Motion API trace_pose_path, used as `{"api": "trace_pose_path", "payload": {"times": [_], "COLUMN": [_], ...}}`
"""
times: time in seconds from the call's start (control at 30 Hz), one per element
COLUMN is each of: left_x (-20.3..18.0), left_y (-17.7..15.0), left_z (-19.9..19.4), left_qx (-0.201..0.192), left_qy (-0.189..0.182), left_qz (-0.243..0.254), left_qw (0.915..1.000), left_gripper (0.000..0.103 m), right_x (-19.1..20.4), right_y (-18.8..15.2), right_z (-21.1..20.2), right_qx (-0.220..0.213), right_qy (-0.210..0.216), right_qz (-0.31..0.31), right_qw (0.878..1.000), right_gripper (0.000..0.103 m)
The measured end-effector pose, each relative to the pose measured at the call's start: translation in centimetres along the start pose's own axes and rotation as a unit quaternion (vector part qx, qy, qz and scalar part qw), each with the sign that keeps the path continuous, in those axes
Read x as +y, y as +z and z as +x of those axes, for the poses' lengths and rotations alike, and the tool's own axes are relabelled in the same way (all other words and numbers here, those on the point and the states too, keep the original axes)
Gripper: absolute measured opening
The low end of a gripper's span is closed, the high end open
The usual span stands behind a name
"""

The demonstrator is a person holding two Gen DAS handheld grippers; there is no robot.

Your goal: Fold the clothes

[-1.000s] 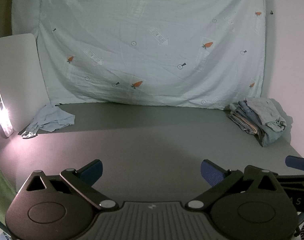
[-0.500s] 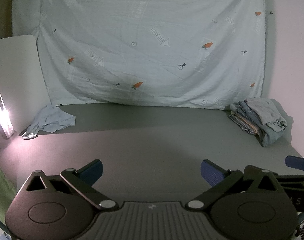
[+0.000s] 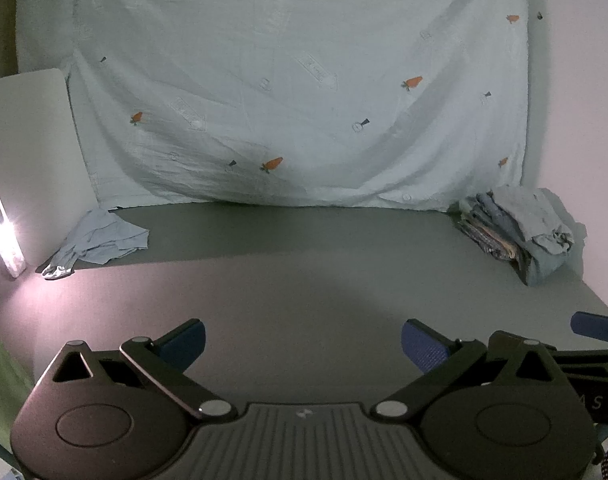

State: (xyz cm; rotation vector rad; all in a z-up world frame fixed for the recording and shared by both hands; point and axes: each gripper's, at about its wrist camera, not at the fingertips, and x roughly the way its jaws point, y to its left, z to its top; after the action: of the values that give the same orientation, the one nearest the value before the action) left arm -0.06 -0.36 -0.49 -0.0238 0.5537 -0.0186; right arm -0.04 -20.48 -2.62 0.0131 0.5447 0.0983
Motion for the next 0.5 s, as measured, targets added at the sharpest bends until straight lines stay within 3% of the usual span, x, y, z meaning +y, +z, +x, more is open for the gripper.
{"api": "trace_pose_path", "payload": {"times": [0.3, 0.5], "left_x": [-1.4, -2.9], "left_y": [1.6, 4.3], "left_z": [3.5, 9.6], "left_qx": [0.011, 0.053], "left_qy": [-0.030, -0.083], "left_qz": [-0.007, -0.055], "left_qw": [0.9994, 0.9936], "left_gripper": [0.103, 0.103], "right_x": [-2.7, -5.3], "right_y": [1.4, 3.2], "right_z": [2.6, 5.9], "right_qx": [-0.002, -0.027], "right_qy": [-0.015, -0.029], "right_qz": [0.012, -0.010], "right_qw": [1.000, 0.999], "right_gripper": [0.102, 0.102]}}
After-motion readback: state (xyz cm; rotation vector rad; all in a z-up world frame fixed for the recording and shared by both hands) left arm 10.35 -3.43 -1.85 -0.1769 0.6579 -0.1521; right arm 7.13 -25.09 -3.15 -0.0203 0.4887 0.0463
